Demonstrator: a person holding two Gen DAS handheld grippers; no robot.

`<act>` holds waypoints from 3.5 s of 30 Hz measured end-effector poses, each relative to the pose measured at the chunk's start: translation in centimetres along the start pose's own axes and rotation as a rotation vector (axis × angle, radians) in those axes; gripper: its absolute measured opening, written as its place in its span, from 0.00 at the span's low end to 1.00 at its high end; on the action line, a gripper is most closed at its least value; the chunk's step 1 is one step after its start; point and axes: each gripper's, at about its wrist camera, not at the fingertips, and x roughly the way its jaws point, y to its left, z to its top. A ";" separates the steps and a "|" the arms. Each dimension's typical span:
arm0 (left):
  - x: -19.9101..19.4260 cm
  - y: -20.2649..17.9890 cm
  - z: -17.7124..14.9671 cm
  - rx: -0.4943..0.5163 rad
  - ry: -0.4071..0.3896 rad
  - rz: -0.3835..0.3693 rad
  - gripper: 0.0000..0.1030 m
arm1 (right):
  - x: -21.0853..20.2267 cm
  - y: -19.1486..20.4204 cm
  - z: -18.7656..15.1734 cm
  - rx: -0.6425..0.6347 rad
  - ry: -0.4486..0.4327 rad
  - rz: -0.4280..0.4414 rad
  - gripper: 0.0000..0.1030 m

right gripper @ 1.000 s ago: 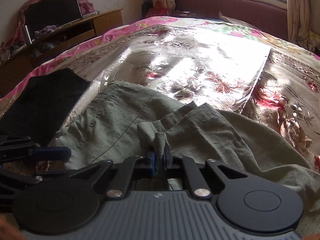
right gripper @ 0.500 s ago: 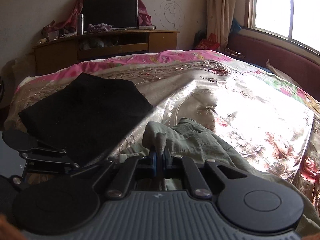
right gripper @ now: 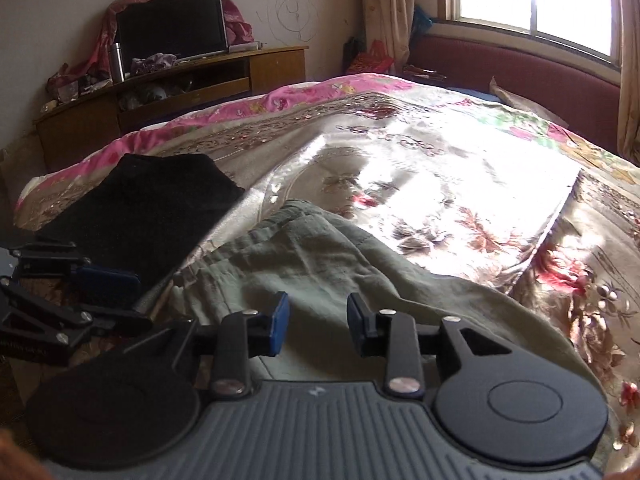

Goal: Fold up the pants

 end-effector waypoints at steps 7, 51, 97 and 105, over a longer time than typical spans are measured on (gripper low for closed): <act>5.9 -3.9 3.7 0.055 -0.059 -0.170 0.74 | 1.6 -6.8 -2.1 0.092 0.076 -0.034 0.32; 12.4 -8.4 2.3 0.228 0.191 -0.021 0.78 | -3.6 -16.6 -13.0 0.953 0.036 0.256 0.07; 8.7 -11.4 1.8 0.047 0.050 -0.023 0.82 | -11.8 -10.5 -7.9 0.366 0.006 -0.079 0.40; 5.6 -7.7 1.3 -0.023 0.008 -0.042 0.83 | -9.3 -11.6 -5.1 0.341 0.083 -0.289 0.33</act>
